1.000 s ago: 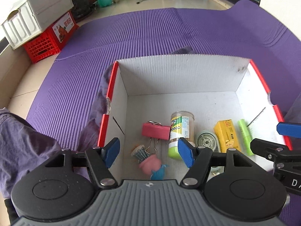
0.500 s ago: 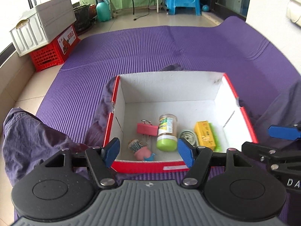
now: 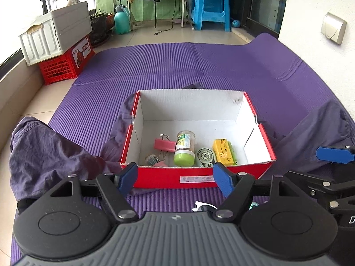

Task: Organize rigid objects
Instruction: 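Lift both tools out of the box and move back to the items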

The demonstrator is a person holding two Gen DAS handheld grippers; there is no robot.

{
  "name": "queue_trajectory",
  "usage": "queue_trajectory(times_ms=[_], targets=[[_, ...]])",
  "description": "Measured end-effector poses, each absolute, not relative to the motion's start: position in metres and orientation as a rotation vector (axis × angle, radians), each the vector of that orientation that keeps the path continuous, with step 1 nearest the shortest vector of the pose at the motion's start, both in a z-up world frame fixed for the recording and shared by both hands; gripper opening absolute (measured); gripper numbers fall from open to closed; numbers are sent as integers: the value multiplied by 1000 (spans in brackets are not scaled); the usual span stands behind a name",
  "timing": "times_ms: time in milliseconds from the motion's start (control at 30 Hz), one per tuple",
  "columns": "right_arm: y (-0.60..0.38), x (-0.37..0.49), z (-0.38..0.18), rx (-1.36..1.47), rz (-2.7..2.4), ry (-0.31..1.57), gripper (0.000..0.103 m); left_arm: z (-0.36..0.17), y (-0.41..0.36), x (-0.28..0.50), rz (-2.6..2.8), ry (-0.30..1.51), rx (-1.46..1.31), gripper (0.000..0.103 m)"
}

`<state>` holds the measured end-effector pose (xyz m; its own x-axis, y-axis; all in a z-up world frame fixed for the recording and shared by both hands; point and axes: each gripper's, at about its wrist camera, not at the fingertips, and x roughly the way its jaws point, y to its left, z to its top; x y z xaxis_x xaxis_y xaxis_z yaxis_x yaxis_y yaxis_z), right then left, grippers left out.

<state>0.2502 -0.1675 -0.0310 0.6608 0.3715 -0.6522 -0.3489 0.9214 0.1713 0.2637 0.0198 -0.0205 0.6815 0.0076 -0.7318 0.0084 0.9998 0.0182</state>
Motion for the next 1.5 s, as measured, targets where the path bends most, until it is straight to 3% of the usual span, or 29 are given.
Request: queue_trajectory(times_ms=[200,300,433,600,933,1500], targets=[[-175,232,-29,53,412,727,91,-15,19,244,-13,794,8,75],[-180,223,-27,57,412,715,96,-13,18,234,-22,781,-1,84],[-189,210,-28,74,399,705,99,-11,18,221,-40,763,-24,85],[-201,198,-35,85,381,707,100,-15,20,207,-73,753,-89,102],[-211,188,-63,88,360,764,101,-47,21,194,-39,813,-169,103],[-225,214,-133,36,323,912,101,-148,11,217,151,1090,-184,103]])
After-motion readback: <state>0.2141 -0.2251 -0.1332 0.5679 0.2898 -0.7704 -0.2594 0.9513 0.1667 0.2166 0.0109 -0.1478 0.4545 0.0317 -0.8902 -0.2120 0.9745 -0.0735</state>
